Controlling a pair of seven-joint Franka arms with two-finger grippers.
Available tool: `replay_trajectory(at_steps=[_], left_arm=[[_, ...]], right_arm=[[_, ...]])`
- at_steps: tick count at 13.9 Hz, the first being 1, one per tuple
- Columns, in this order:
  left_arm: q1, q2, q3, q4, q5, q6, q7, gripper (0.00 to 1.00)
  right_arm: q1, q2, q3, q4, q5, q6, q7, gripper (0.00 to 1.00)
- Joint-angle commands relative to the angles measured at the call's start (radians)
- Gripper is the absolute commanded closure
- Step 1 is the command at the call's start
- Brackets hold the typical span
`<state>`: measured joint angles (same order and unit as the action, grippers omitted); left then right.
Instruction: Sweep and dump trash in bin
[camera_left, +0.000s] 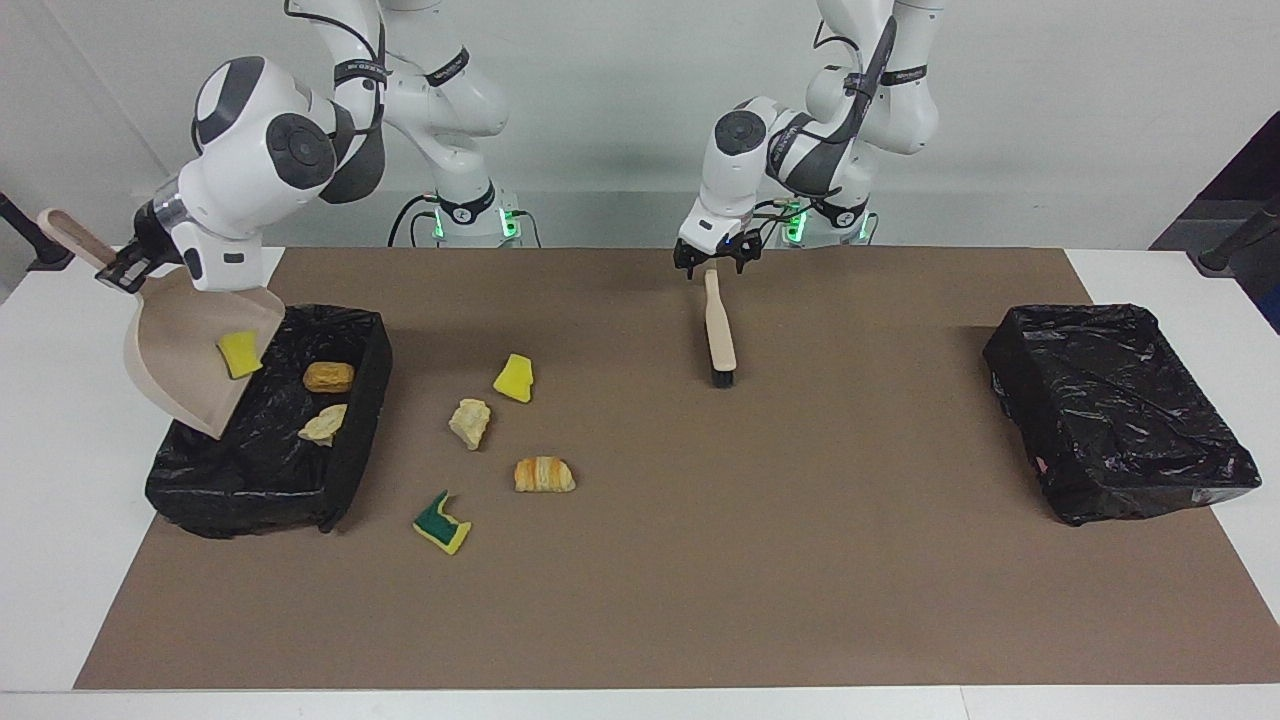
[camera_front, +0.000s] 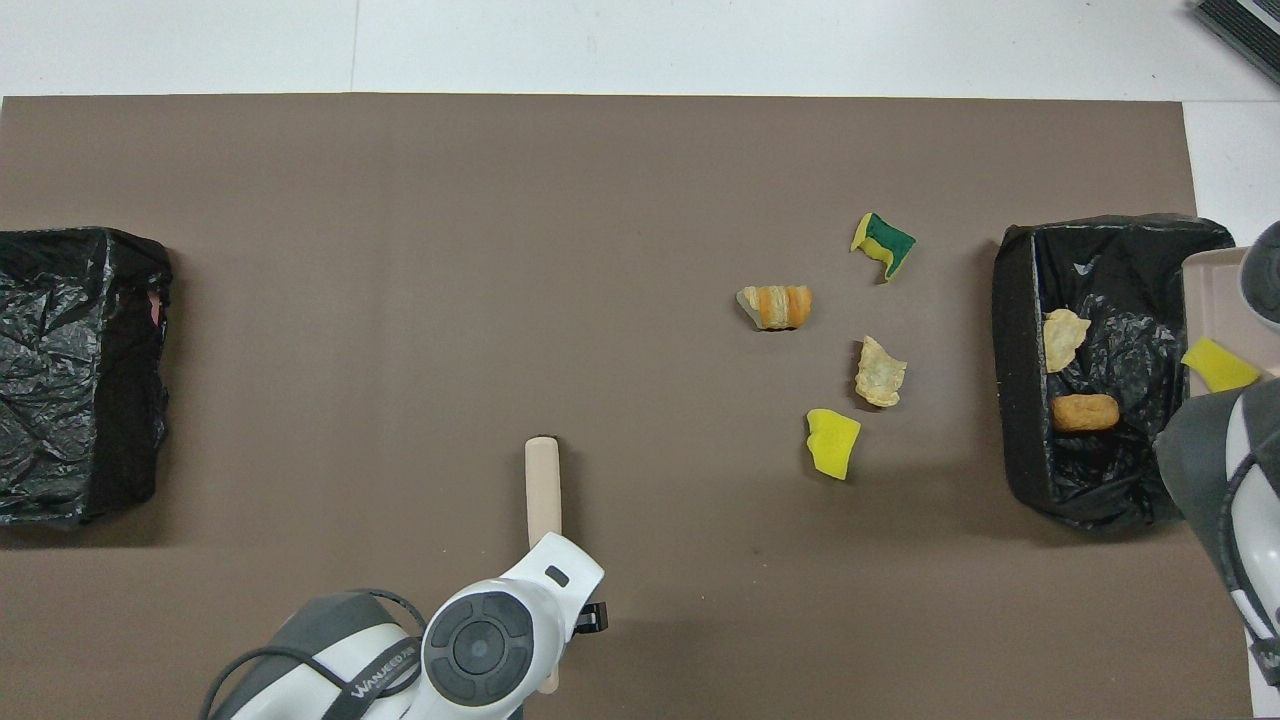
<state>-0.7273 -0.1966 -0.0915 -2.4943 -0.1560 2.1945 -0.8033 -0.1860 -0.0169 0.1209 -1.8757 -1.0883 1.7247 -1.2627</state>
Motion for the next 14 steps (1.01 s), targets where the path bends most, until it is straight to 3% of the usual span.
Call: replay_trajectory(at_steps=[1, 8, 14], left_arm=[[0.101, -0.012, 0.001, 0.069, 0.001, -0.045, 0.048, 0.0], [0.418, -0.023, 0.003, 0.241, 0.004, -0.215, 0.409, 0.0], [0.644, -0.024, 0.003, 0.304, 0.027, -0.279, 0.691, 0.0]], right_arm=[[0.029, -0.005, 0.009, 0.009, -0.042, -0.028, -0.024, 1.0], [0.057, 0.005, 0.009, 0.013, -0.139, -0.024, -0.034, 1.0], [0.057, 0.0, 0.009, 0.004, -0.226, 0.007, -0.067, 1.0]])
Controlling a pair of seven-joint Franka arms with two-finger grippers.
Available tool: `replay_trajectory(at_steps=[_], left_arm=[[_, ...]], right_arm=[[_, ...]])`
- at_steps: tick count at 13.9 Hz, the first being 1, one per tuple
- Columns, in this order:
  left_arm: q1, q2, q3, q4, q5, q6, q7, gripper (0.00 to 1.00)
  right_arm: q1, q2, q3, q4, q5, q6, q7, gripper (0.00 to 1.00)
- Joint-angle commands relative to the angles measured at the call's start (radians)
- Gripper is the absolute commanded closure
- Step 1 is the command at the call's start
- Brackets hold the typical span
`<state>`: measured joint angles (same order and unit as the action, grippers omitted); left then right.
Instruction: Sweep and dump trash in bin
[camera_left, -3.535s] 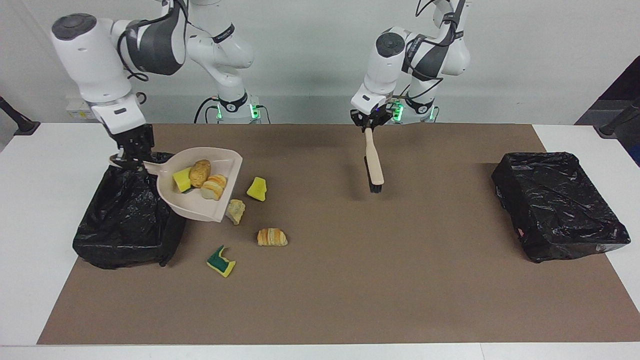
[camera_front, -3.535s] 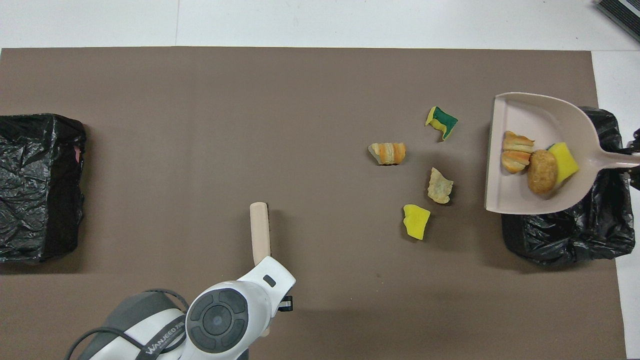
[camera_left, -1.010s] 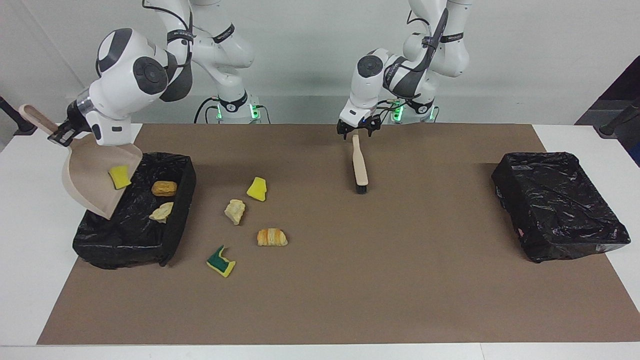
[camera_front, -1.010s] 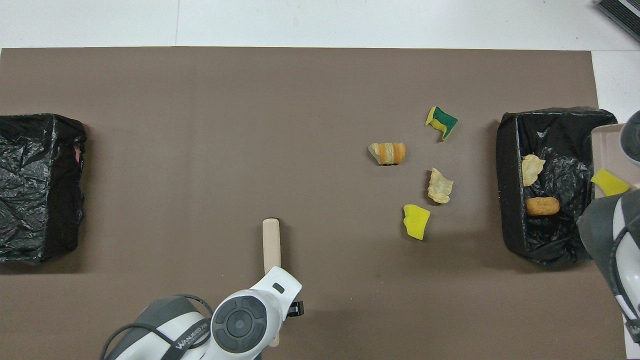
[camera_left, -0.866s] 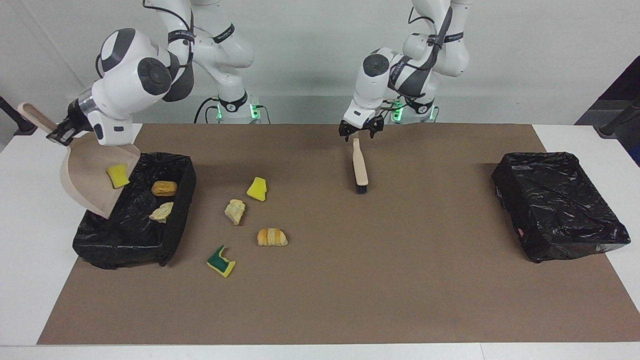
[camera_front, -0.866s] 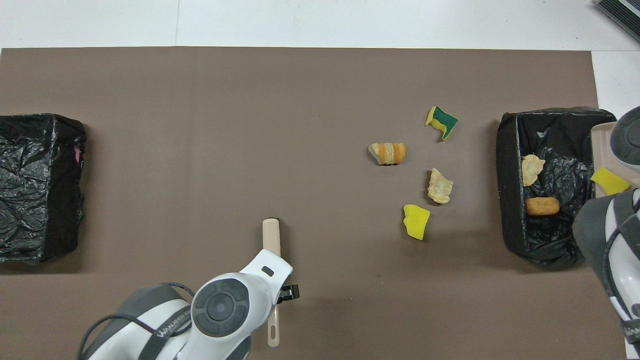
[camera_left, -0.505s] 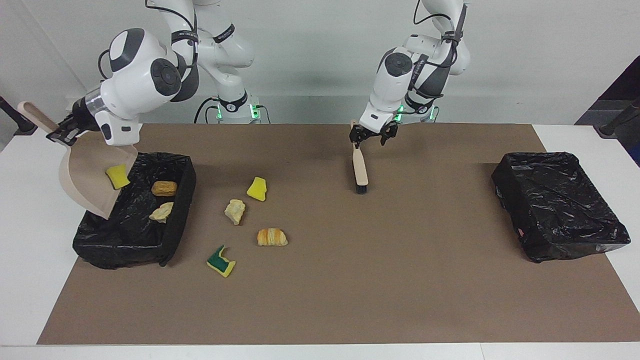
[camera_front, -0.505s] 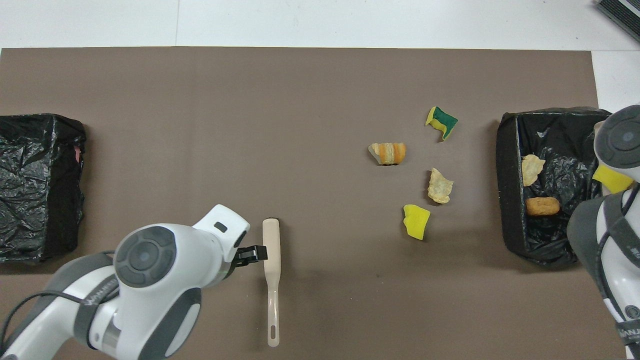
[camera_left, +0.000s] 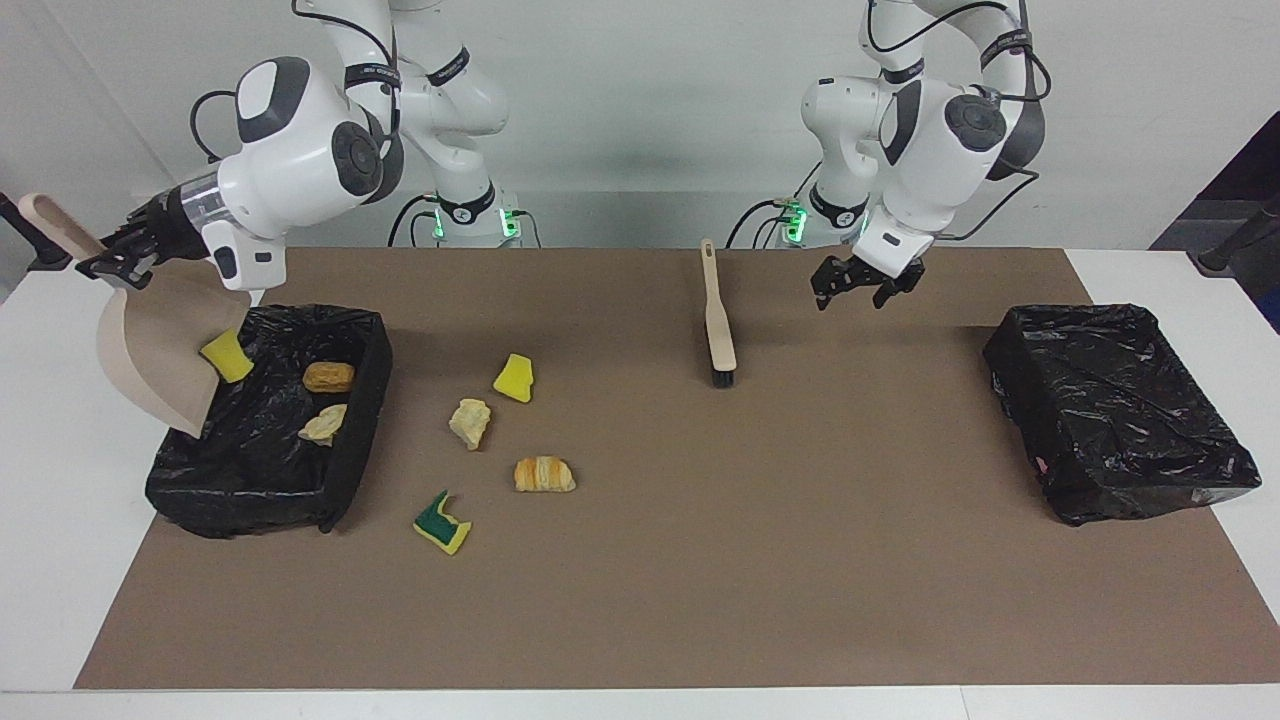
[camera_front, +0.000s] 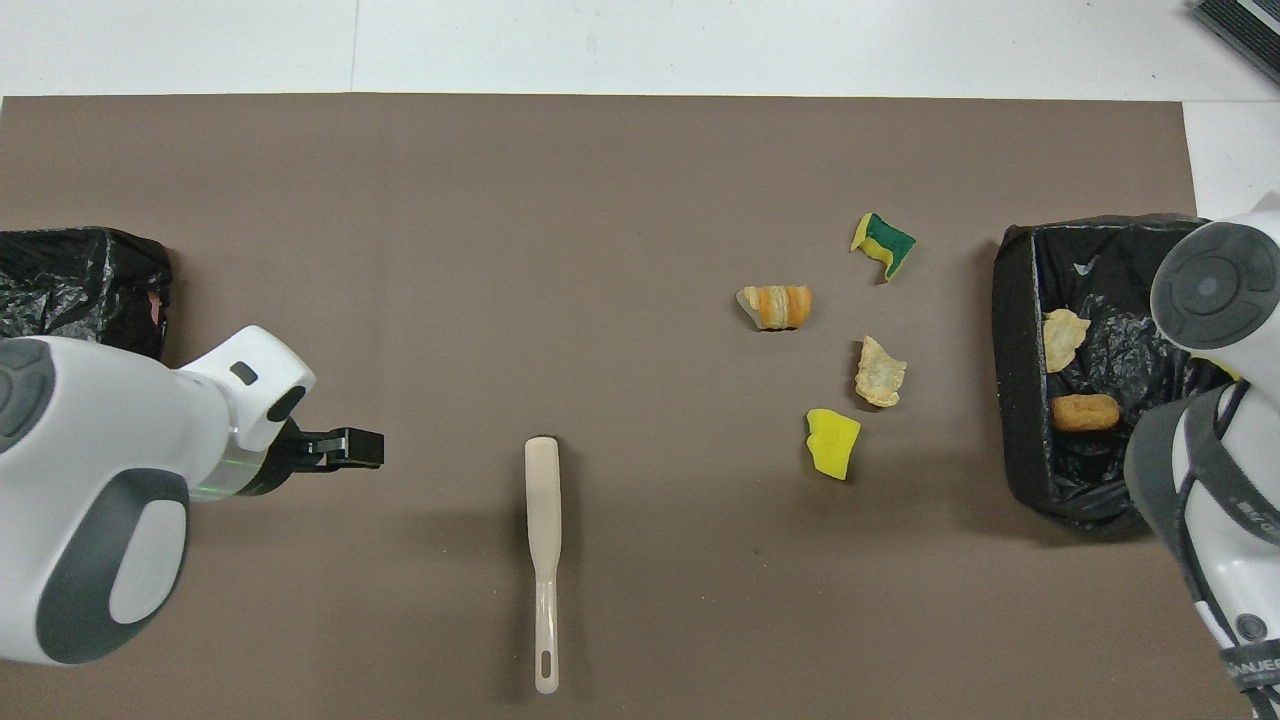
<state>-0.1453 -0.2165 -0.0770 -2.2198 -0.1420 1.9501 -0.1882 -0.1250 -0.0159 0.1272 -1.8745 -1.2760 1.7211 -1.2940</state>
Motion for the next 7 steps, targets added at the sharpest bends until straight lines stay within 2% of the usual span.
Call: replay_trajectory(at_steps=[1, 4, 7], left_arm=[[0.1, -0.003, -0.012, 0.043, 0.013, -0.052, 0.122, 0.0], [0.228, 0.012, -0.012, 0.139, 0.013, -0.105, 0.215, 0.0], [0.253, 0.116, -0.012, 0.354, 0.07, -0.23, 0.217, 0.0]], right_arm=[[-0.002, 0.002, 0.005, 0.003, -0.045, 0.011, -0.036, 1.0], [-0.004, 0.007, 0.005, 0.008, -0.043, 0.009, -0.037, 1.0], [0.002, 0.028, 0.026, 0.069, 0.001, -0.011, -0.027, 1.0]])
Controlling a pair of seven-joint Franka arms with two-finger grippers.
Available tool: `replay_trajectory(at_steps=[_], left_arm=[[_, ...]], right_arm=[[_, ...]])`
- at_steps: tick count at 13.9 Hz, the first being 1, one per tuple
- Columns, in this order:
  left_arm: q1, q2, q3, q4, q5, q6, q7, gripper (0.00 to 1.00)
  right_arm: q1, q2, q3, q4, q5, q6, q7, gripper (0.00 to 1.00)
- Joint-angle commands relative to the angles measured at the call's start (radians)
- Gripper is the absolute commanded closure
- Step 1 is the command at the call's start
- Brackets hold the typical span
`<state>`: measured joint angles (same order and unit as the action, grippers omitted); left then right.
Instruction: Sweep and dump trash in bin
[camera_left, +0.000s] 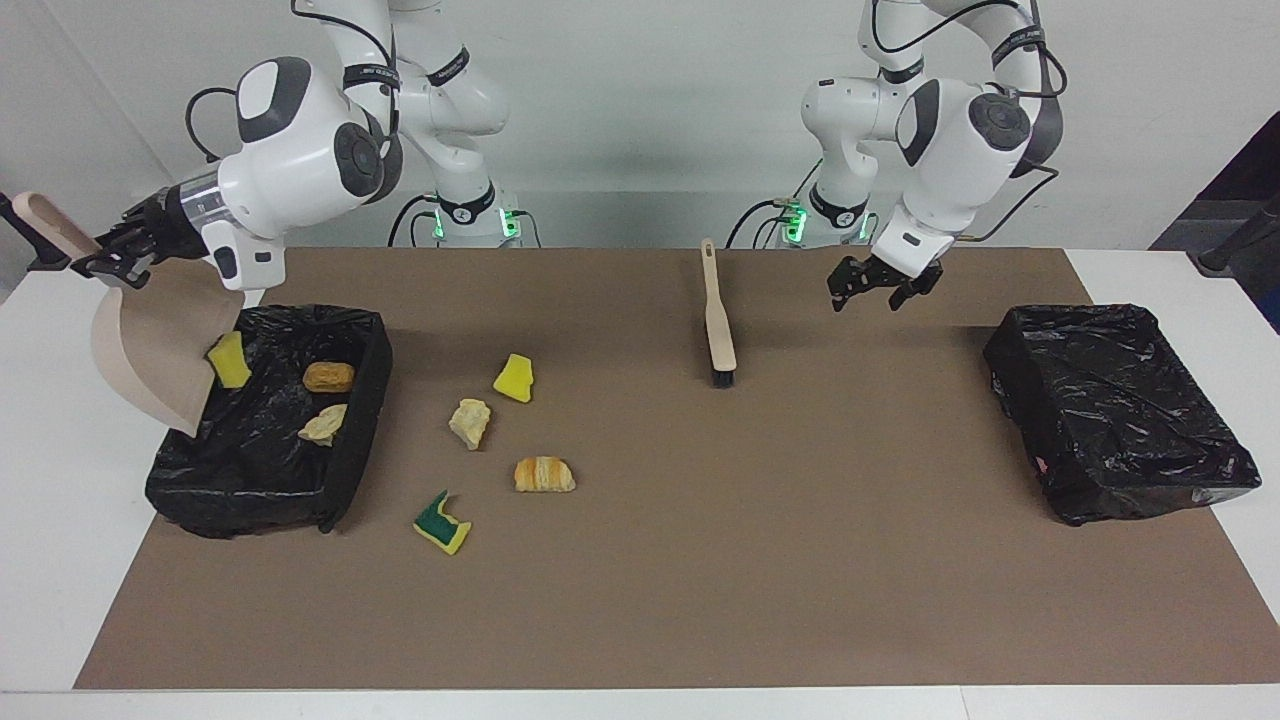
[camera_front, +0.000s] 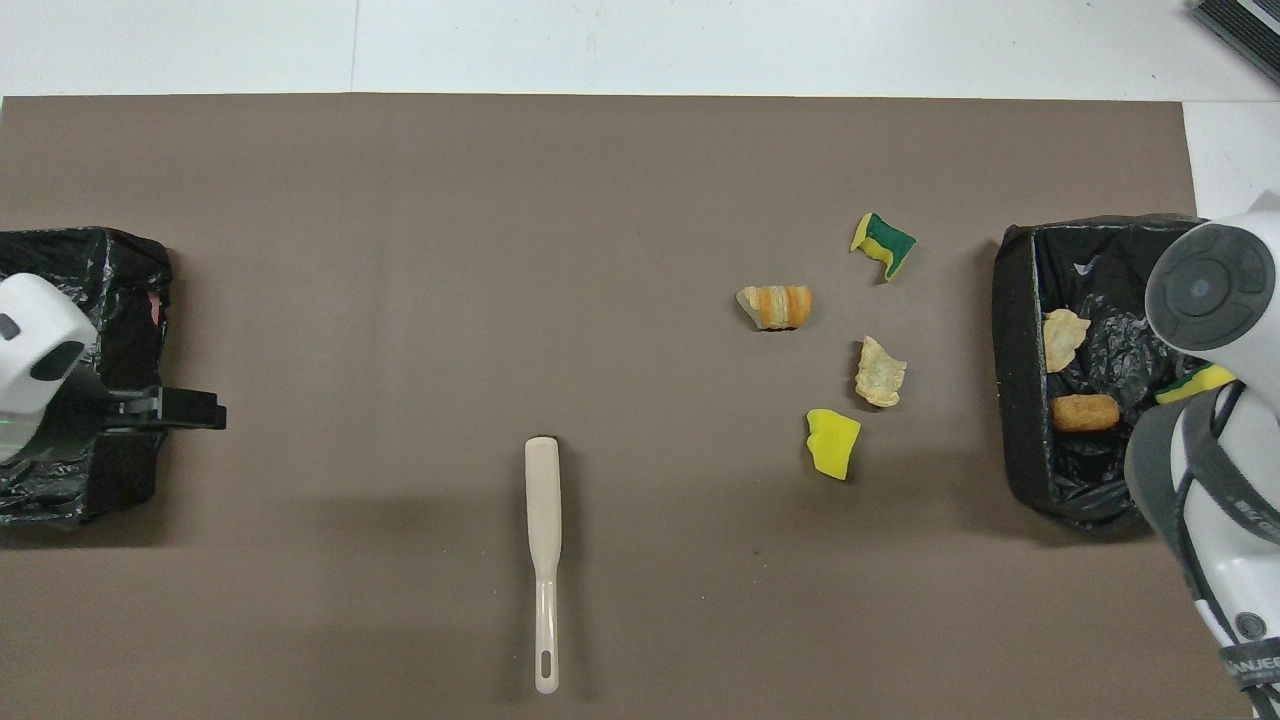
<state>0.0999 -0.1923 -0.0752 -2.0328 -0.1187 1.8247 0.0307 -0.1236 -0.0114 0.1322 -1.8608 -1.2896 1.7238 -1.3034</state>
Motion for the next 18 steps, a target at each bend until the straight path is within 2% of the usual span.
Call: replay_trajectory(at_steps=[1, 3, 6, 9, 11, 13, 16, 18], left_arm=[[0.004, 0.126, -0.015, 0.239, 0.051, -0.161, -0.002, 0.0], [-0.014, 0.146, -0.021, 0.305, 0.086, -0.2, 0.002, 0.0], [-0.08, 0.146, -0.025, 0.313, 0.103, -0.219, 0.0, 0.0], [-0.074, 0.148, -0.025, 0.408, 0.102, -0.304, 0.002, 0.0], [-0.072, 0.139, -0.023, 0.411, 0.103, -0.301, 0.0, 0.0], [-0.069, 0.111, -0.017, 0.405, 0.094, -0.308, 0.005, 0.0], [-0.062, 0.093, -0.014, 0.379, 0.094, -0.303, 0.006, 0.0], [-0.062, 0.093, -0.014, 0.379, 0.094, -0.295, 0.006, 0.0]], right_arm=[[0.001, 0.024, 0.021, 0.069, 0.074, -0.01, -0.011, 1.0], [0.001, 0.037, 0.021, 0.11, 0.179, -0.01, 0.018, 1.0], [0.025, 0.053, 0.039, 0.14, 0.346, -0.013, 0.093, 1.0], [0.087, 0.08, 0.041, 0.184, 0.484, 0.008, 0.341, 1.0], [0.142, 0.128, 0.041, 0.265, 0.609, 0.005, 0.436, 1.0], [0.188, 0.151, 0.043, 0.296, 0.717, 0.008, 0.618, 1.0], [0.327, 0.208, 0.043, 0.343, 0.757, -0.026, 0.919, 1.0], [0.372, 0.258, 0.041, 0.4, 0.858, -0.073, 1.129, 1.0]])
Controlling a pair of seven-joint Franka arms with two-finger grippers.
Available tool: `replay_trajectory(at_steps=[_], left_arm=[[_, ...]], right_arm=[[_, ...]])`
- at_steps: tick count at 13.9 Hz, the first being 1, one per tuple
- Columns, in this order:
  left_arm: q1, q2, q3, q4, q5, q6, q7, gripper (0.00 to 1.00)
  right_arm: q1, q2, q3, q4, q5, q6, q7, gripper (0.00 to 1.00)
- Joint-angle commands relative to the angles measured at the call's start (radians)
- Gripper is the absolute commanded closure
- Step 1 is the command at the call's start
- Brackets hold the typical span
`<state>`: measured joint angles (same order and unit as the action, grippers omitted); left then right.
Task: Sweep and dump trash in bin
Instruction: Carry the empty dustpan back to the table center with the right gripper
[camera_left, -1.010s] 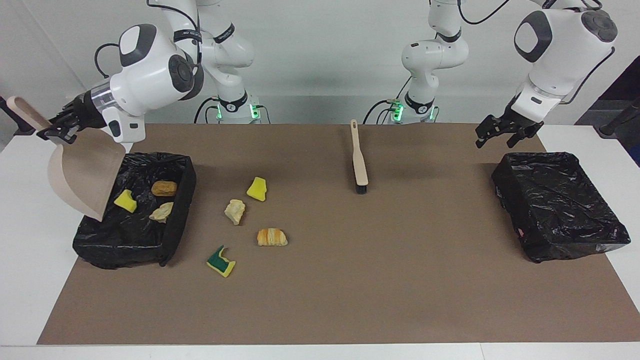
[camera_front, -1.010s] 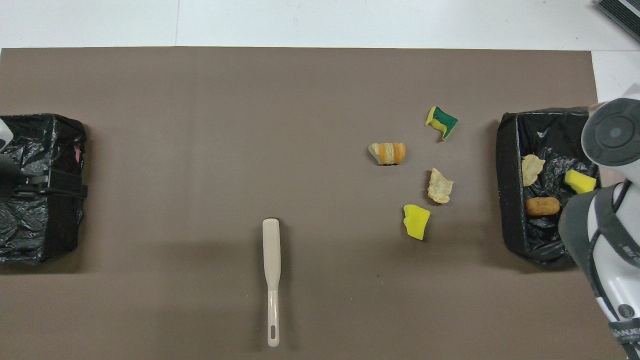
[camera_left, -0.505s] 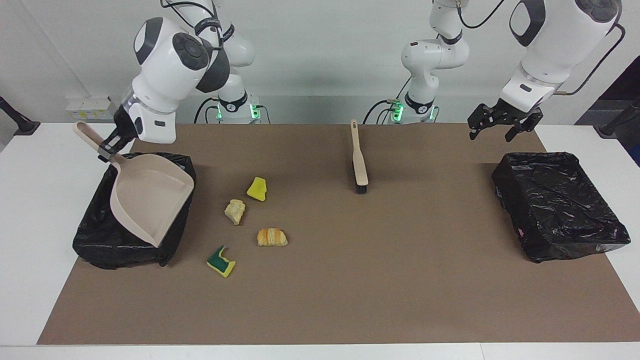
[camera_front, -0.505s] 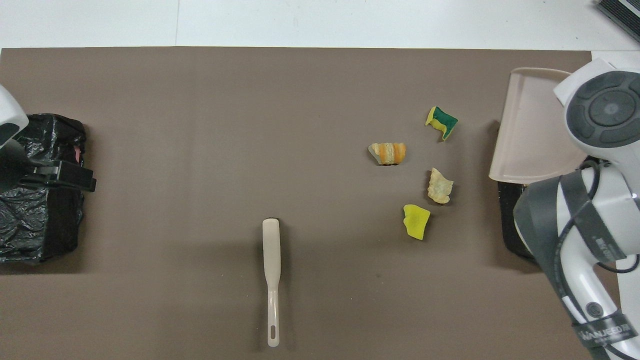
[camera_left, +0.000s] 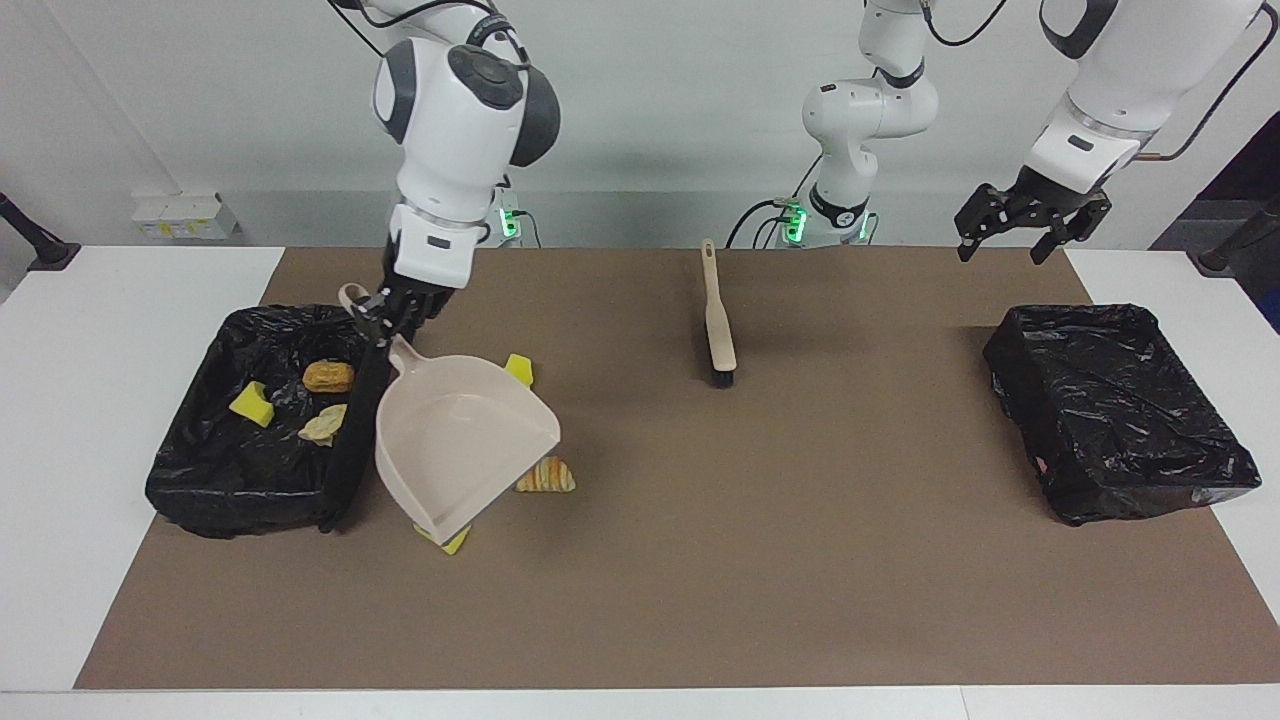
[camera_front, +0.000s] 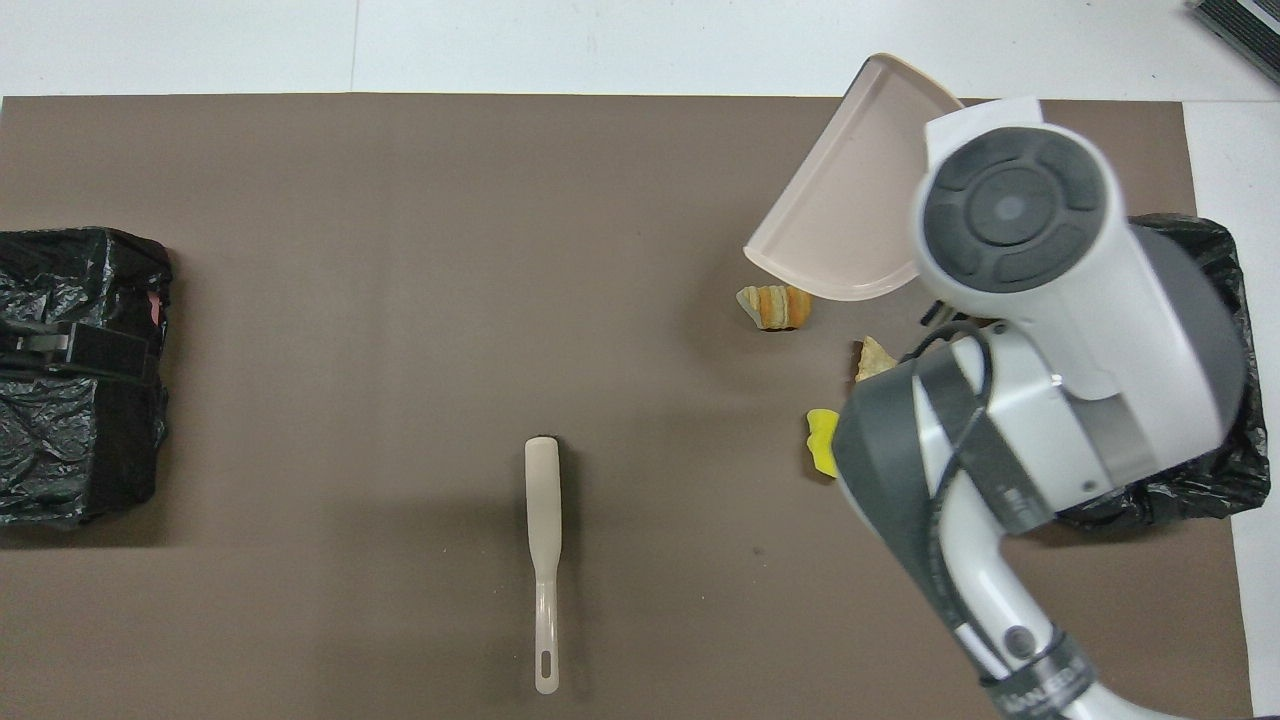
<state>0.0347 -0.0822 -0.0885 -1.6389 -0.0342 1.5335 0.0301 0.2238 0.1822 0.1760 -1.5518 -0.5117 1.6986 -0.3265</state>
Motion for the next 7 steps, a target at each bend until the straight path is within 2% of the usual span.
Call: replay_trajectory(at_steps=[1, 4, 5, 7], left_arm=[[0.004, -0.018, 0.0, -0.016, 0.01, -0.006, 0.007, 0.0], [-0.001, -0.018, 0.0, -0.016, 0.01, -0.004, 0.002, 0.0], [-0.001, -0.018, 0.0, -0.016, 0.01, 0.002, 0.002, 0.0], [-0.001, -0.018, 0.0, -0.018, 0.01, 0.0, 0.002, 0.0]], right_arm=[[0.041, 0.094, -0.001, 0.125, 0.126, -0.053, 0.252, 1.0], [0.092, 0.15, -0.001, 0.186, 0.26, -0.051, 0.524, 1.0], [0.101, 0.181, -0.001, 0.222, 0.268, -0.051, 0.57, 1.0], [0.165, 0.293, -0.01, 0.341, 0.269, -0.063, 0.708, 1.0]])
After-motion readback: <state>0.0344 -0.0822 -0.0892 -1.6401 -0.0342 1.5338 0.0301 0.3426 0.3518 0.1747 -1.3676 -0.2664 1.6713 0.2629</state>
